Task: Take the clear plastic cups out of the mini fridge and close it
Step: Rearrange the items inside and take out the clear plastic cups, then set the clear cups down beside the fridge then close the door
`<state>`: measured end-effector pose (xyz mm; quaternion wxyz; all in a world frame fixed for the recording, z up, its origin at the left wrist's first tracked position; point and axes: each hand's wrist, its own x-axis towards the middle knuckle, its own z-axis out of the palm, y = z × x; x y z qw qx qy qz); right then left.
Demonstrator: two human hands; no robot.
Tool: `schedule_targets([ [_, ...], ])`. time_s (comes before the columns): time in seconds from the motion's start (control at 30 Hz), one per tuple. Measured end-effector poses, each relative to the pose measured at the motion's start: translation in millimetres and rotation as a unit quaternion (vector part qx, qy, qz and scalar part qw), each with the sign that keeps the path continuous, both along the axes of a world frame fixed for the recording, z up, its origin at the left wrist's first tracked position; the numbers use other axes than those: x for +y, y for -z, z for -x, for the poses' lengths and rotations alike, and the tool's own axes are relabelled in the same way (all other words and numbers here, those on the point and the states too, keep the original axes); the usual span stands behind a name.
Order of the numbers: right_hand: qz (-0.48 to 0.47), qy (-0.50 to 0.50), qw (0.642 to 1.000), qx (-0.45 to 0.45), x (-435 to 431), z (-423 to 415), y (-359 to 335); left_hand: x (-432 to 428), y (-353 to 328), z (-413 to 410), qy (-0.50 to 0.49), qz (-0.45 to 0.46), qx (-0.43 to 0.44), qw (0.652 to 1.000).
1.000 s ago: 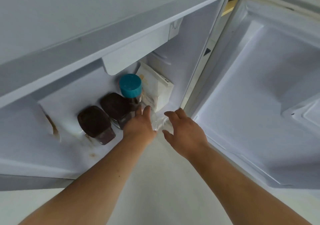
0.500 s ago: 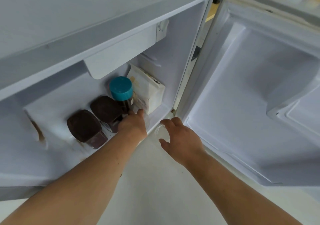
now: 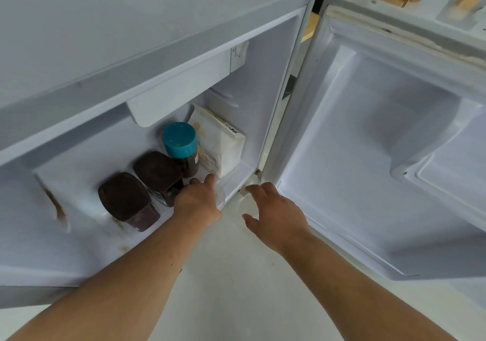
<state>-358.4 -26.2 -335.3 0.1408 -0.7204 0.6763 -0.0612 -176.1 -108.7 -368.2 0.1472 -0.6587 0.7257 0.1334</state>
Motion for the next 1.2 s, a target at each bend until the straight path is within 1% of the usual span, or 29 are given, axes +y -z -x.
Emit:
schedule_targets([
  [0.13, -0.002, -0.001, 1.0, -0.001, 0, -1, 3, -1, 2, 2, -0.001, -0.007, -0.004, 1.0],
  [0.43, 0.002, 0.001, 1.0, -0.007, 0, 1, 8, 3, 6, 3, 0.012, 0.03, -0.008, 0.999],
  [0.5, 0.003, 0.003, 1.0, -0.007, 1, 3, 6, 8, 5, 2, 0.025, 0.052, -0.014, 0.998],
  [0.57, 0.003, 0.008, 1.0, -0.007, 3, 6, 2, 15, 2, 2, 0.048, 0.095, -0.019, 0.994],
  [0.63, 0.003, 0.009, 1.0, -0.004, 5, 8, -2, 21, -5, 2, 0.067, 0.139, -0.014, 0.988],
  [0.7, 0.003, 0.01, 1.0, 0.0, 9, 11, -7, 27, -13, 3, 0.079, 0.162, -0.002, 0.984],
  [0.77, 0.003, 0.013, 1.0, 0.004, 13, 14, -14, 33, -22, 6, 0.081, 0.154, 0.017, 0.985],
  [0.9, 0.008, 0.024, 1.0, 0.006, 28, 19, -30, 45, -41, 11, 0.078, 0.093, 0.06, 0.991],
  [1.07, 0.004, 0.026, 1.0, 0.015, 51, 25, -50, 65, -60, 16, 0.094, 0.044, 0.067, 0.992],
  [1.2, -0.002, 0.027, 0.999, 0.022, 69, 32, -64, 85, -71, 19, 0.096, 0.039, 0.069, 0.992],
])
